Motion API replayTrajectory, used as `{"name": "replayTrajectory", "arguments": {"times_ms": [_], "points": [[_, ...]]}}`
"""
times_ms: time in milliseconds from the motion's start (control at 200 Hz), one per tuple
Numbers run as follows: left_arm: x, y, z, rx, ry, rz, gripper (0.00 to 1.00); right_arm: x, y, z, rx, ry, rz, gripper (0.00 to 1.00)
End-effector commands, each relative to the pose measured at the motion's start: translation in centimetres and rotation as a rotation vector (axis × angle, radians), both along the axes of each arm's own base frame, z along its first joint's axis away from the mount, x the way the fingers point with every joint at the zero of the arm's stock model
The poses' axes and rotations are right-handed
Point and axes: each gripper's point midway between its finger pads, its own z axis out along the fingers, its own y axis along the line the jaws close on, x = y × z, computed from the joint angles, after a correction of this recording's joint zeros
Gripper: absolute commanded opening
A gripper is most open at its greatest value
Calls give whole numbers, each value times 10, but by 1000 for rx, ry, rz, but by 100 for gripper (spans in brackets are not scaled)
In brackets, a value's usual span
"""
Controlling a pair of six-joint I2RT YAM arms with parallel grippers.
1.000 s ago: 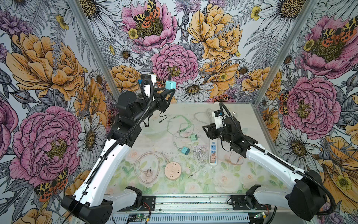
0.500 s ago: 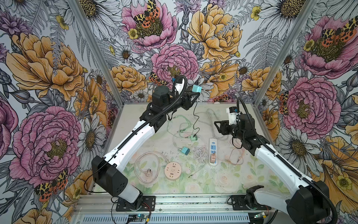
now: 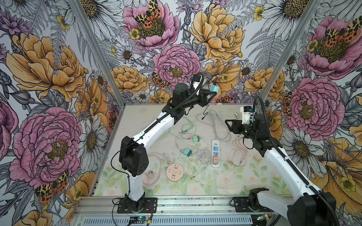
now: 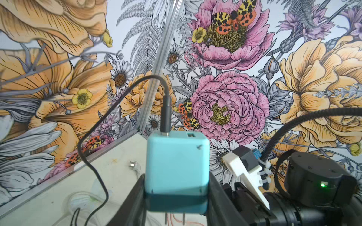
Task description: Insert the plug
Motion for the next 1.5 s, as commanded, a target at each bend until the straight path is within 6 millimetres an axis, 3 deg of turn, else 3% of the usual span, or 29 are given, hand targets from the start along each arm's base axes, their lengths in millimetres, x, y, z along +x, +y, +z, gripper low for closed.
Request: {"name": "replayTrajectory", "arguments": {"times_ms": [0,340,550,741,931,1311,1496], "points": [[-3,-17,-35,21,74,-101,34,4,3,8,28,-6,36,59],[-15,-7,-117,224,75,-128,34,18,6,19,82,-23,84,62],[-27,-9,-144,324,-5,-119,34,19,24,24,234,-60,176,67],[-36,-19,-151,403,-96,-116,34,24,25,4,243,30,167,67],[-37,-29,-159,489,-169,-107,35,27,25,-2,237,63,162,66],[-44,-41,-144,463,-225,-143,36,34,22,-34,213,135,142,60],[-49,-49,-153,478,-224,-186,36,35,24,-32,210,127,156,59]]}}
